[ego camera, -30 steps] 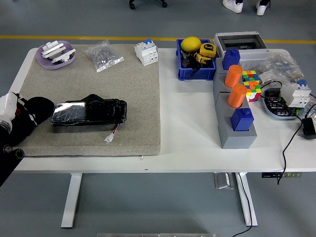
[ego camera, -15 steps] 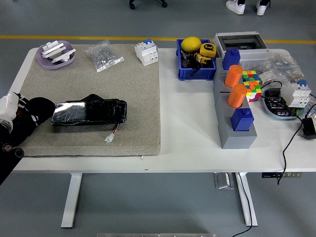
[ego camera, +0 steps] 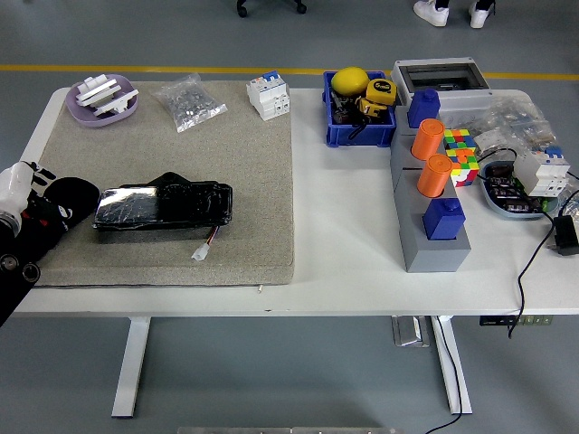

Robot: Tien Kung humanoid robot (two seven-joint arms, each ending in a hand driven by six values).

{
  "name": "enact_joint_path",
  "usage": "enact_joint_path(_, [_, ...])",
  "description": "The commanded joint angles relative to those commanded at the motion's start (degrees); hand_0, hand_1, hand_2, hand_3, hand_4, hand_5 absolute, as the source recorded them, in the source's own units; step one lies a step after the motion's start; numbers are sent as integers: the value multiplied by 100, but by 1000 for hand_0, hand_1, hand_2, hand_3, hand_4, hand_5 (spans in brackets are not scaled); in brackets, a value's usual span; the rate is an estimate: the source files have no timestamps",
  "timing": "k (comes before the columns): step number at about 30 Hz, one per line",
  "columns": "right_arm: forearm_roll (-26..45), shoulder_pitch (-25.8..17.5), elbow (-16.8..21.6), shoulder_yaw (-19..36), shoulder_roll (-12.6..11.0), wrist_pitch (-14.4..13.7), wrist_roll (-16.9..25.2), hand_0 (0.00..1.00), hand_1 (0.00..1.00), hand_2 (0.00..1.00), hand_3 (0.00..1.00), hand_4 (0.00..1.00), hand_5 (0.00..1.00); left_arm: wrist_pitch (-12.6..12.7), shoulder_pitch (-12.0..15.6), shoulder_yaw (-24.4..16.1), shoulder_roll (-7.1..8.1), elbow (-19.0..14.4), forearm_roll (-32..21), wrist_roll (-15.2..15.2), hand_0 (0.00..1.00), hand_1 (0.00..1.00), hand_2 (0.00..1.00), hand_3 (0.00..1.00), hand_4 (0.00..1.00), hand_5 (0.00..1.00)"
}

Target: Pick the rag up,wipe the panel,place it on the desk

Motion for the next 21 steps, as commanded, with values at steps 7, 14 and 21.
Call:
enact_joint_path(7, [-29, 10, 2, 19, 8, 0, -18, 760, 704, 710, 707, 998, 521, 24, -16, 15, 39, -36, -77, -3, 428, 648, 725, 710, 998, 215])
enact_joint_path(14, [-47, 11, 2, 26, 15, 3, -29, 760, 704, 711, 707, 998, 520, 72, -40, -62, 84, -153, -150, -36, 431, 649, 723, 714, 998, 222])
enact_joint_path(21, [-12, -1, -9, 12, 24, 6, -16, 760, 704, 710, 706, 998, 519, 76, 6, -218, 136, -548, -224, 19, 431, 650, 720, 716, 998, 244])
